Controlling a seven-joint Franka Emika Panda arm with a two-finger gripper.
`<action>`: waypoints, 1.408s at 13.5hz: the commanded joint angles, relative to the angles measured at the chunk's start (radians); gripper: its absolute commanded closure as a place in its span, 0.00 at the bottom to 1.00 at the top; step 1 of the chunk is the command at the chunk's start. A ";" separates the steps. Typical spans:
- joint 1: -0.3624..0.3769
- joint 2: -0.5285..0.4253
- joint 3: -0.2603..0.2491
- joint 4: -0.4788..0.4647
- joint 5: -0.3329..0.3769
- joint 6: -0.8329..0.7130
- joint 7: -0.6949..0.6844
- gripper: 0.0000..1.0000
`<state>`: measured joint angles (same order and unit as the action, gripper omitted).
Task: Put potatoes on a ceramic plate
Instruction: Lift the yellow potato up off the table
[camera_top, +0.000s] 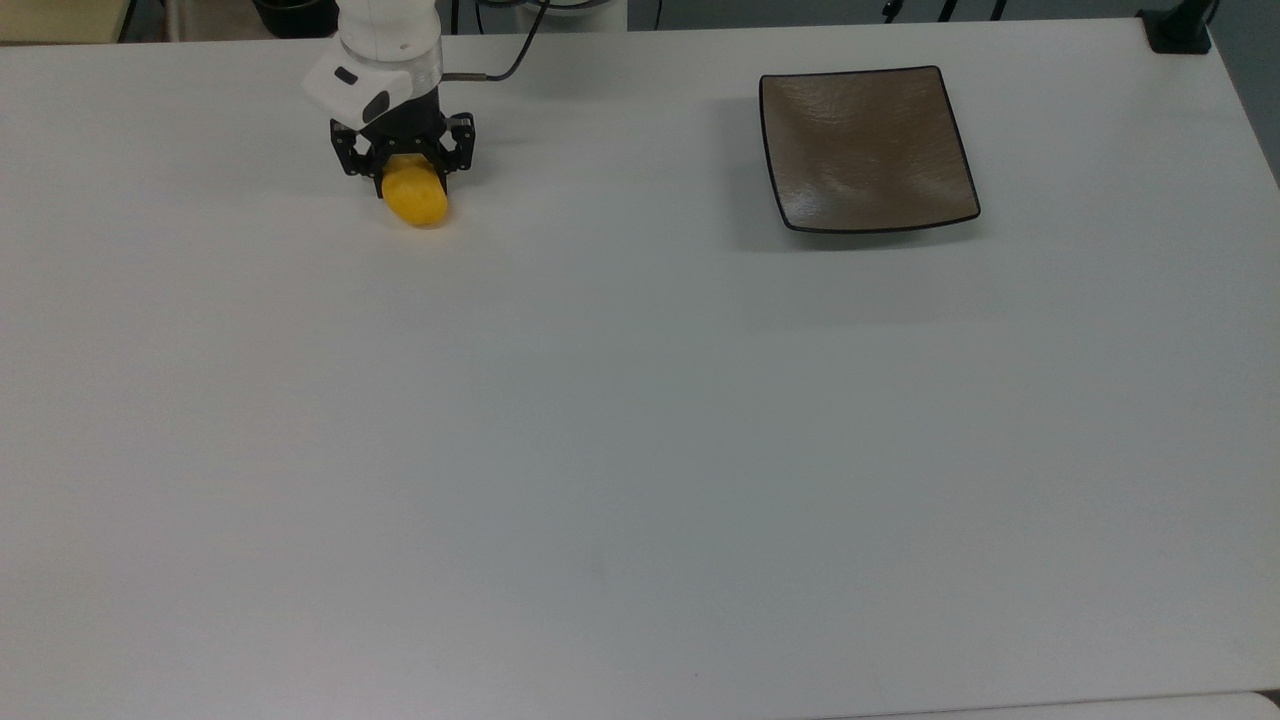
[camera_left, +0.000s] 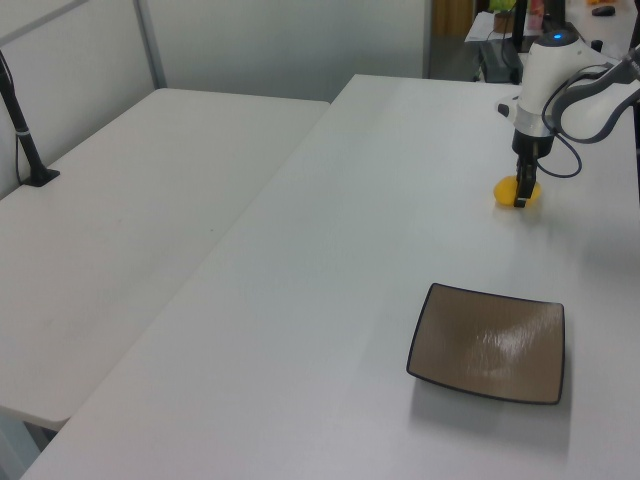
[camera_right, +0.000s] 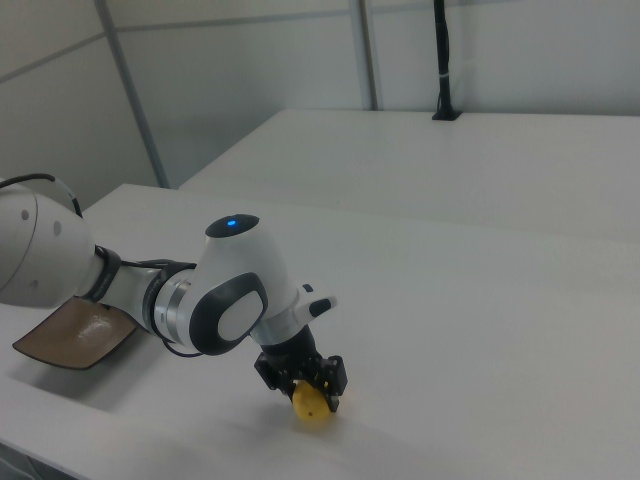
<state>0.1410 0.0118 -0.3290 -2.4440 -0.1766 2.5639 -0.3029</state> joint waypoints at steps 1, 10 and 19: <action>0.008 -0.013 -0.008 -0.016 -0.015 0.013 -0.009 1.00; 0.052 -0.127 0.048 0.198 -0.009 -0.359 0.004 1.00; 0.060 -0.130 0.306 0.651 0.157 -0.913 0.112 1.00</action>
<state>0.1901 -0.1295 -0.1089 -1.8457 -0.0335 1.7104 -0.2991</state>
